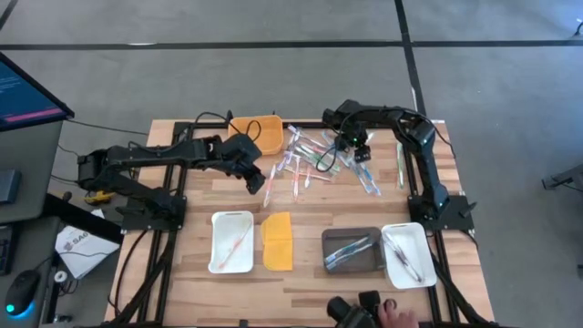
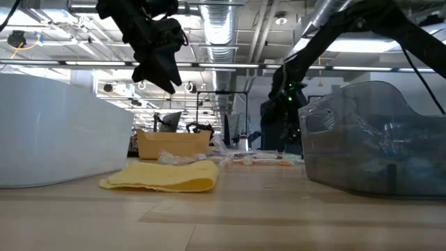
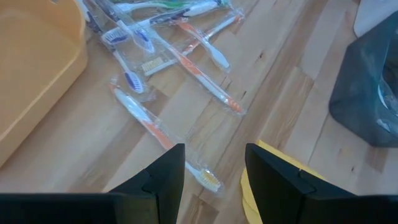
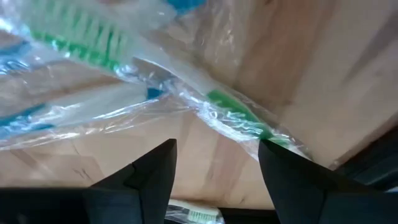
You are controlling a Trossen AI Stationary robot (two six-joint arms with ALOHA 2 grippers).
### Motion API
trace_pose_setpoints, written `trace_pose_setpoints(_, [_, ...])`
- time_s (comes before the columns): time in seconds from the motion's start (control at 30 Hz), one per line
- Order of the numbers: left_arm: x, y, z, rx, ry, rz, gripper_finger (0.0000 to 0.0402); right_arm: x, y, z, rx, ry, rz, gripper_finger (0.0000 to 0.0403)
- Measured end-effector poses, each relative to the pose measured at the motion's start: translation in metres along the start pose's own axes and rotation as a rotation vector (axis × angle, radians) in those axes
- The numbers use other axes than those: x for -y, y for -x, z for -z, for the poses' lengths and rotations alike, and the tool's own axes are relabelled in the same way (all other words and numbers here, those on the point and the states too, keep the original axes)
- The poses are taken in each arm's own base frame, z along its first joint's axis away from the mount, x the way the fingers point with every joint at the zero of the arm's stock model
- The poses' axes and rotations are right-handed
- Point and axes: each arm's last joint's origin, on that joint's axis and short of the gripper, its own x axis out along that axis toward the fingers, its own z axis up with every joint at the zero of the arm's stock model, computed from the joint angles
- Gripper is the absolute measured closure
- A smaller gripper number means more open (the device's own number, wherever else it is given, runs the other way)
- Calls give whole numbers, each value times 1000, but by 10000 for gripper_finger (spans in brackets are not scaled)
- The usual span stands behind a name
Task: Pick & Place Toothbrushes
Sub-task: Put the green toothbrush into the yellow bin
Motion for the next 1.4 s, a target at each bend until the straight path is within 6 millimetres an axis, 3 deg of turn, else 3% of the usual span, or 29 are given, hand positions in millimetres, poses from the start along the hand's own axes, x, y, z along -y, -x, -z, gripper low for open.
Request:
trace_pose_setpoints(0.33, [0, 0, 0, 5, -2, -6, 239, -5, 0, -10, 49, -18, 21, 206])
trace_pose_setpoints(0.83, [0, 0, 0, 6, 1, -6, 239, -18, 12, -13, 77, -98, -17, 284])
trace_pose_setpoints(1.1, [0, 0, -1, 12, 0, -4, 239, -16, 28, -3, 135, -126, 32, 256])
trace_pose_setpoints(1.4, [0, 0, -1, 12, 12, -4, 239, -3, 29, -2, 208, -73, 104, 183])
